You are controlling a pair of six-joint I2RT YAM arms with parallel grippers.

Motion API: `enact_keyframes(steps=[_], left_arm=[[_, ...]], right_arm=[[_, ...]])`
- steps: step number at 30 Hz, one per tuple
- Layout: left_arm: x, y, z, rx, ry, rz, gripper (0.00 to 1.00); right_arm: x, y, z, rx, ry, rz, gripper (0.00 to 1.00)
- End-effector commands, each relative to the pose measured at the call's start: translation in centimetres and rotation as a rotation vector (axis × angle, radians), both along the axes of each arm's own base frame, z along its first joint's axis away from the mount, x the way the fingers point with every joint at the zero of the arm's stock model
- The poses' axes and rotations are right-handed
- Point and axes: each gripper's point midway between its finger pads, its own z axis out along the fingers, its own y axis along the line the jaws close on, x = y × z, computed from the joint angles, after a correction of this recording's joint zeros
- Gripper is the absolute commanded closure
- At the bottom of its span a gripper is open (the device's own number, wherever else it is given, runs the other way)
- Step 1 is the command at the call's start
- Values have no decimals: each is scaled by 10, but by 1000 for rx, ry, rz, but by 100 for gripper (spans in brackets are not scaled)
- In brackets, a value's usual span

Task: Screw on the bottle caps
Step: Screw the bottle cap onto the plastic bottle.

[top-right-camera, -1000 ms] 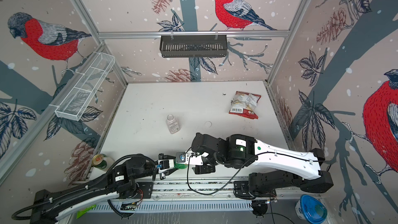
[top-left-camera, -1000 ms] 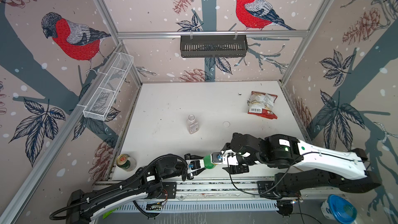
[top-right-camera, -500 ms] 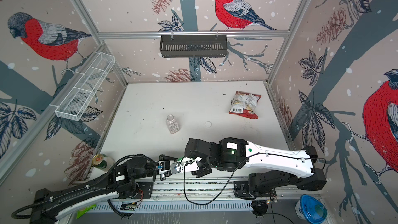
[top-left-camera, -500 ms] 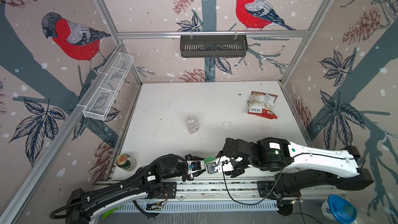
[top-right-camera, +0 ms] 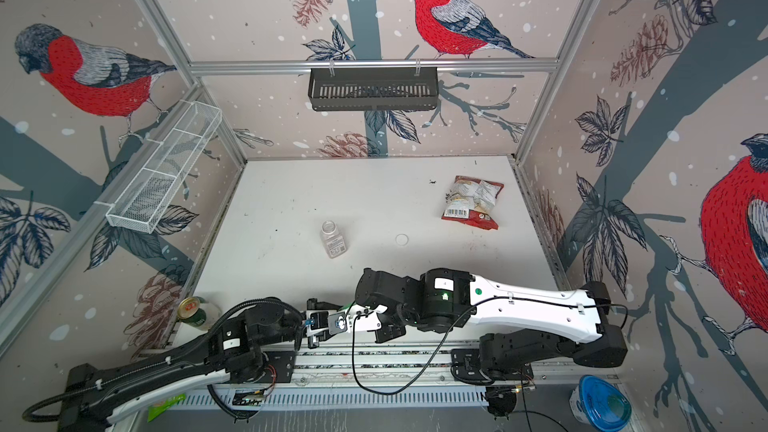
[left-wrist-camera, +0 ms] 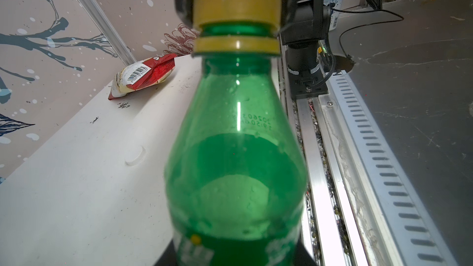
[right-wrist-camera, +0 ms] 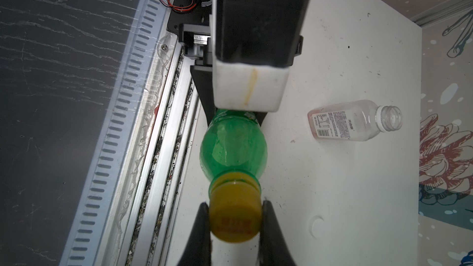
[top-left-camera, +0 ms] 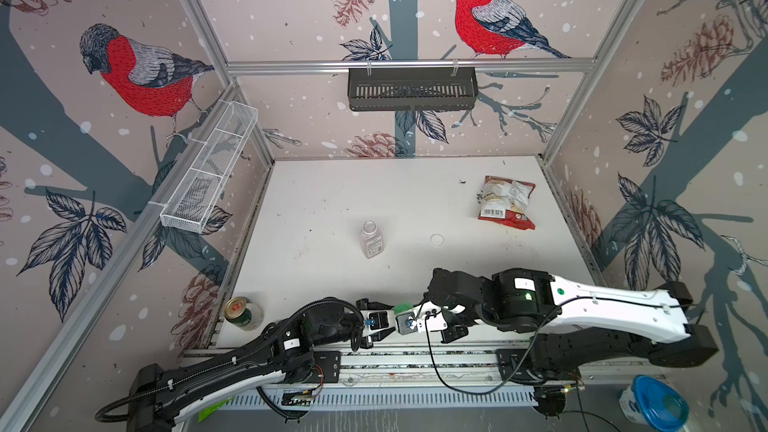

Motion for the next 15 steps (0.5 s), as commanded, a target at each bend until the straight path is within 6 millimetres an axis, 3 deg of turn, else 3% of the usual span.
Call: enact_keyframes(steps=[1,5,11,15], left_arm=[[2,-4,18,-63,-39,-2,92],[4,-3,21,-72,-50,14,92],[5,-3,23,-78,-54,18,92],[5,-2,24,-84,-57,21,92]], right_arm=[[10,17,7,94,45,-145,93],[26,23,-5,103,97,-341,99],[37,34,7,240,228,-561,98],[32,37,16,356,356,-607,97]])
